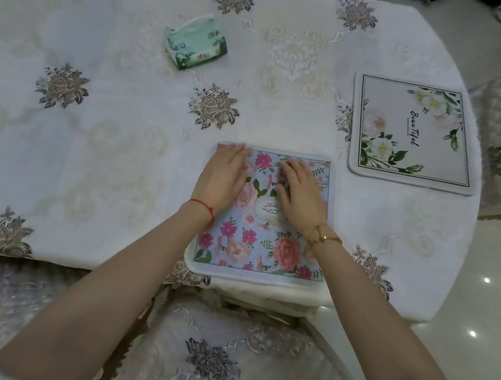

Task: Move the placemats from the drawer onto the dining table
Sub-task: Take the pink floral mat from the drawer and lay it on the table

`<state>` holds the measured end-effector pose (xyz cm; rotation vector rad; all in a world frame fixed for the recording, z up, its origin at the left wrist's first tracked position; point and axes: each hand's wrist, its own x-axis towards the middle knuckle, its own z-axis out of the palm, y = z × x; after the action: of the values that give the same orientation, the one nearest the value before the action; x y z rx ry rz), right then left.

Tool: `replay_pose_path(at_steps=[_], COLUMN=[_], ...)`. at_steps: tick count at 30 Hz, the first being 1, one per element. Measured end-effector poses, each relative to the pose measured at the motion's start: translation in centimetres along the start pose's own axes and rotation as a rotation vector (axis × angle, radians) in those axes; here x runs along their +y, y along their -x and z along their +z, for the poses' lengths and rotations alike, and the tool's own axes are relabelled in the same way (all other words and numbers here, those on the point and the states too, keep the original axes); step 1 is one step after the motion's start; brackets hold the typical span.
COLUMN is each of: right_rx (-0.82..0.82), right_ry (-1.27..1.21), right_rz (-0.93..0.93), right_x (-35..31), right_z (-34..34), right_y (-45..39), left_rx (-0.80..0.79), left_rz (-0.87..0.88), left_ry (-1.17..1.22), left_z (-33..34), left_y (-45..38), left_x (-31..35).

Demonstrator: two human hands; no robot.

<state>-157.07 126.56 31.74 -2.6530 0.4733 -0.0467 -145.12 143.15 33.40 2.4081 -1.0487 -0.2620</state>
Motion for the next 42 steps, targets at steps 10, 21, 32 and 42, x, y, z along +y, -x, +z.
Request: replay_pose_path(at_steps=[10, 21, 32, 42], right_rx=[-0.070, 0.009, -0.139, -0.104], right_ry=[0.083, 0.150, 0.148, 0.180], right_rz=[-0.075, 0.148, 0.057, 0.109], right_x=[1.9, 6.4, 2.4, 3.2], right_z=[1.0, -2.2, 0.6, -1.2], right_y=[-2.0, 2.4, 6.3, 11.1], left_rx=[-0.087, -0.067, -0.196, -0.120], left_rz=[-0.017, -0.147, -0.054, -0.132], left_ry=[-0.071, -0.222, -0.234, -0.207], left_z=[2.4, 0.7, 3.0, 0.9], left_y=[-1.2, 2.1, 7.1, 11.7], left_x=[-2.8, -4.6, -1.4, -1.2])
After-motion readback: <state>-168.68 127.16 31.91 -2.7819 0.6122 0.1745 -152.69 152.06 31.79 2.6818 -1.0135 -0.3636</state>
